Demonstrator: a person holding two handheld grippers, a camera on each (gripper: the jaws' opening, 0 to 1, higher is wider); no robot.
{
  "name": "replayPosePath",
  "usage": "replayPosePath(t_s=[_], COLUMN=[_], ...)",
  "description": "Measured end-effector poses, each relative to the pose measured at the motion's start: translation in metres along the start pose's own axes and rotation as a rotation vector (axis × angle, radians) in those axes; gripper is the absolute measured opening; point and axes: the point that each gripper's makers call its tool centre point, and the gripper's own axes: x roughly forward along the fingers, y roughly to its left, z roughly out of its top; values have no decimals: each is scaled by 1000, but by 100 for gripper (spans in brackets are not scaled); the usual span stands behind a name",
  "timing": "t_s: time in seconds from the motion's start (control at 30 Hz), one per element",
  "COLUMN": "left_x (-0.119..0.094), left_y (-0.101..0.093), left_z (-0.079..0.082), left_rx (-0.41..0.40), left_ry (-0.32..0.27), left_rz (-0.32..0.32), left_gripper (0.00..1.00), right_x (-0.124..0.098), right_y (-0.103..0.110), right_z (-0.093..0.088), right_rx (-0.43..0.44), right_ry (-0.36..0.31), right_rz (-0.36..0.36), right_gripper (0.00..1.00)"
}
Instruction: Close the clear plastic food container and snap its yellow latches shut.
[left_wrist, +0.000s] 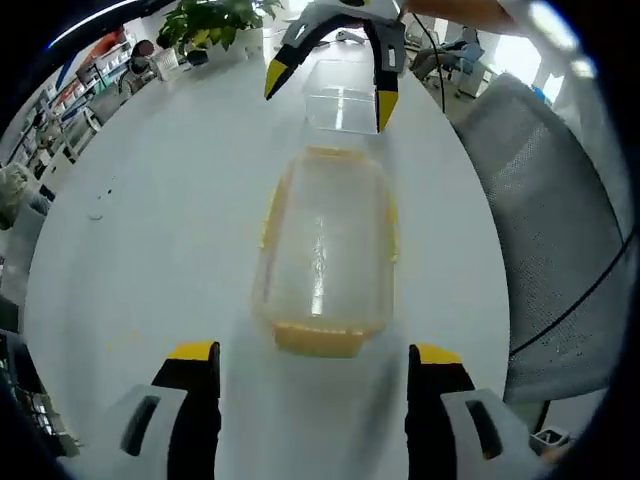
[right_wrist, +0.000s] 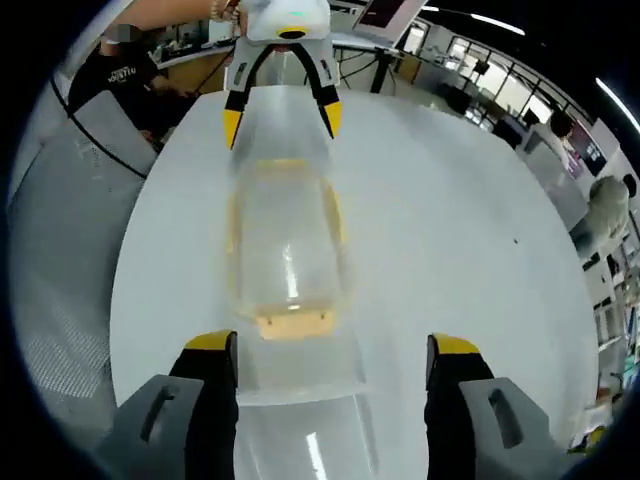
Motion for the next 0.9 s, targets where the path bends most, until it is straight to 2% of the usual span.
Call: replayPosePath(t_s=[0.13, 0.23, 0.4, 0.57, 0.63, 0.73, 0.9], left_x=[6, 10, 18, 23, 24, 26, 28], left_y=[-2, -1, -4, -5, -5, -6, -6], left_z=[2, 4, 1, -1, -2, -4, -4], left_rx=[-6, 17, 27, 40, 42, 32, 38], left_ry=[9, 16, 46, 65, 68, 81, 80], left_rz=[-35, -39, -65, -75, -84, -97, -105], left_gripper=[73, 70, 69, 66, 65, 62, 57], right_x=[9, 16, 23, 31, 31, 33, 36], right_y=[9, 17, 21, 28, 28, 30, 29], right_z=[1, 1, 3, 0, 5, 5, 4], right_rx=[-6, -24, -44, -53, -57, -69, -93], right_ry=[4, 5, 13, 35, 17, 37, 54], right_rz=[65, 107, 131, 179, 179, 200, 201], right_gripper=[70, 69, 63, 63, 61, 52, 50])
